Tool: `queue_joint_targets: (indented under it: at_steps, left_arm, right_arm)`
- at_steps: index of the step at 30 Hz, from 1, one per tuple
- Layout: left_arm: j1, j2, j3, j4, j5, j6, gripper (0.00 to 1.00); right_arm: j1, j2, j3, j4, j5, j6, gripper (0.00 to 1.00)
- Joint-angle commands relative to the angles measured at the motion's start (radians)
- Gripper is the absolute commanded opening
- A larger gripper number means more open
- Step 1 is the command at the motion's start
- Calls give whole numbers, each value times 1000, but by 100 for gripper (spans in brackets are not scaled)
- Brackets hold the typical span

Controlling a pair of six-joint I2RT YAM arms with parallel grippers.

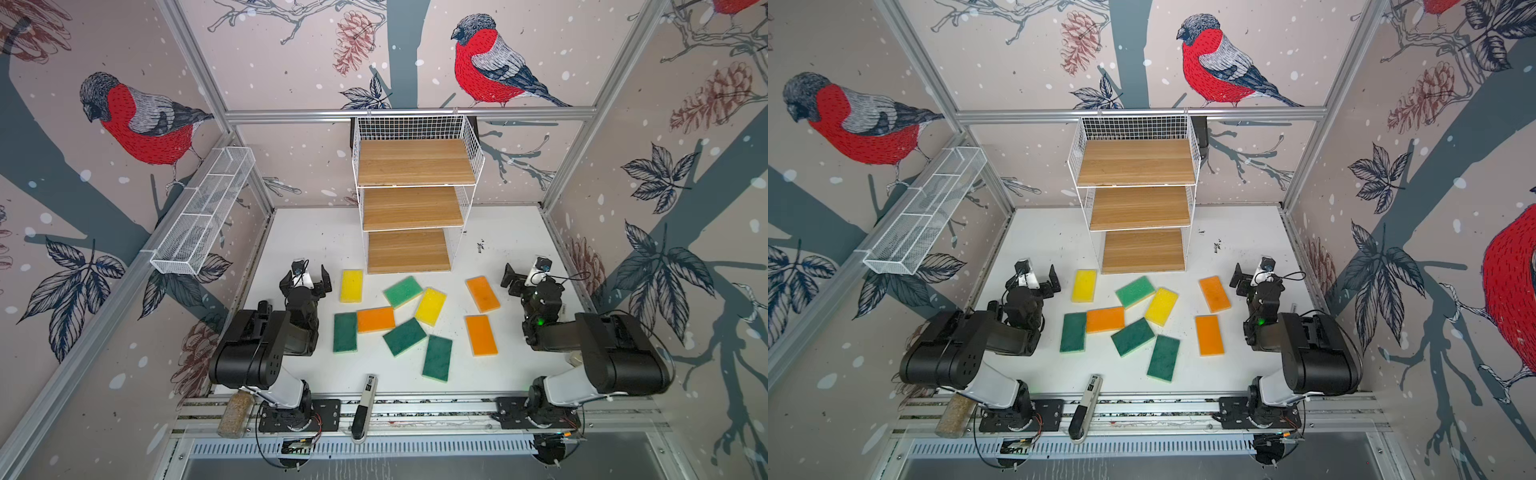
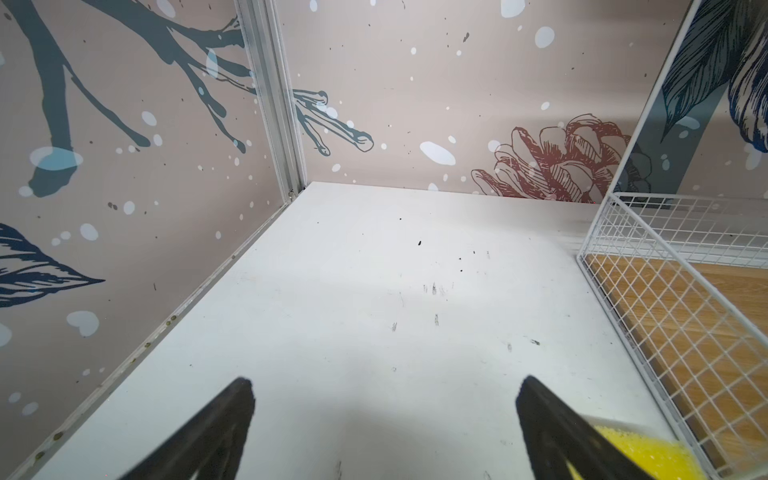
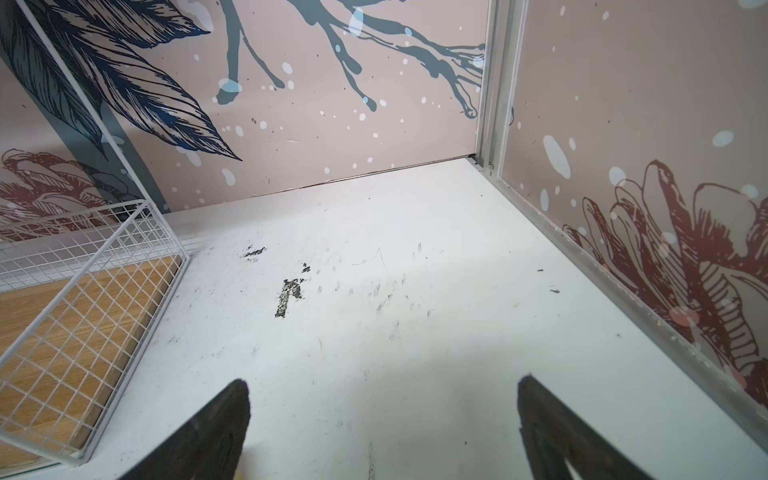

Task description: Place and organize the cleaning sponges onto the shelf

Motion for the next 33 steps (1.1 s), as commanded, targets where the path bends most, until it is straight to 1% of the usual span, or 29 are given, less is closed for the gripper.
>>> queue_joint_targets:
  at_steps: [1,33]
  left_arm:
    - [-2,-1,2,32,-3,4,98]
    - [-1,-1,3,30,-3,4,99]
  right_arm:
    - [0,0,0,41,-4,-9,100]
    - [1,1,0,39,-3,-9,100]
